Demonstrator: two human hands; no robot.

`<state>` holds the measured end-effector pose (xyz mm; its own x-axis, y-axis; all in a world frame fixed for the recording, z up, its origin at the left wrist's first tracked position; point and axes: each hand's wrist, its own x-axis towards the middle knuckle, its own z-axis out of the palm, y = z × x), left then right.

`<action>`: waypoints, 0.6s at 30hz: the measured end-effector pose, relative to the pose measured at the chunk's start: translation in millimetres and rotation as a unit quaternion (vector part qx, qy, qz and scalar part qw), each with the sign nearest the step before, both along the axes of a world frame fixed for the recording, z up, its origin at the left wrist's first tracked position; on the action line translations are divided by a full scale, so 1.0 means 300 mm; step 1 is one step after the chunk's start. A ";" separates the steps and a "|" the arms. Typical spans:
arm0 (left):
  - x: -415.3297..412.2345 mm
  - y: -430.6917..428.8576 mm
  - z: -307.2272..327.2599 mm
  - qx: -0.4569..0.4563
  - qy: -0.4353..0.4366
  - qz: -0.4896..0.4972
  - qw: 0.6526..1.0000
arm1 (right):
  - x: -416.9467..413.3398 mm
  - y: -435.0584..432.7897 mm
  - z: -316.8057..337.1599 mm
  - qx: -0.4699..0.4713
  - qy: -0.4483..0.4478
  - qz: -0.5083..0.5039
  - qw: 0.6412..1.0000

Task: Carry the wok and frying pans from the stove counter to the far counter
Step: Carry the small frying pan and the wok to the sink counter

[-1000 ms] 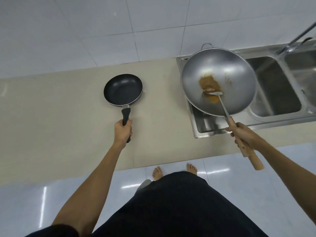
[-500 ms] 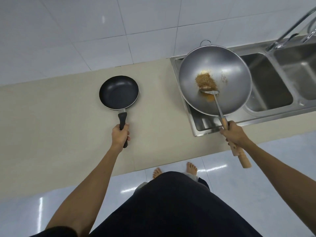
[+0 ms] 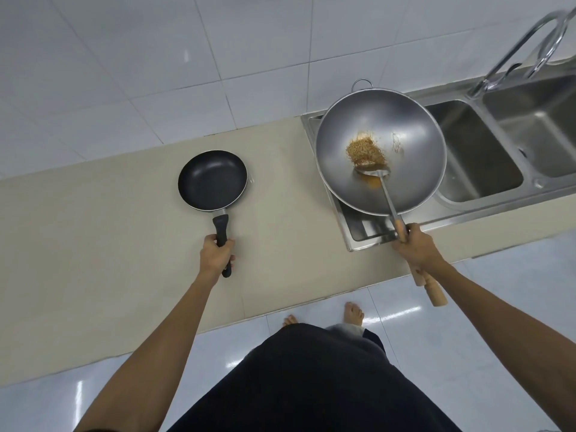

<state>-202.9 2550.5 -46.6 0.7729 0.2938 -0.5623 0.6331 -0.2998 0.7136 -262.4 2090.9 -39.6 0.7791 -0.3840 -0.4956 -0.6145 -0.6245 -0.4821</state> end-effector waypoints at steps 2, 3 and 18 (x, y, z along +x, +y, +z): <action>0.000 0.005 0.016 0.020 -0.007 -0.001 1.000 | -0.015 -0.001 0.004 0.016 -0.002 -0.011 1.000; 0.001 0.007 0.027 0.029 -0.011 -0.002 1.000 | -0.023 0.000 0.007 0.029 -0.001 -0.016 0.999; 0.014 -0.237 0.263 0.113 -0.266 -0.090 0.953 | -0.072 -0.243 0.127 0.097 -0.045 0.006 0.994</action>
<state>-198.8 2479.4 32.5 0.9802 0.1973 -0.0140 0.1231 -0.5531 0.8240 -284.0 2017.9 -1.6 0.8272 -0.2781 -0.4882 -0.5569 -0.5210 -0.6469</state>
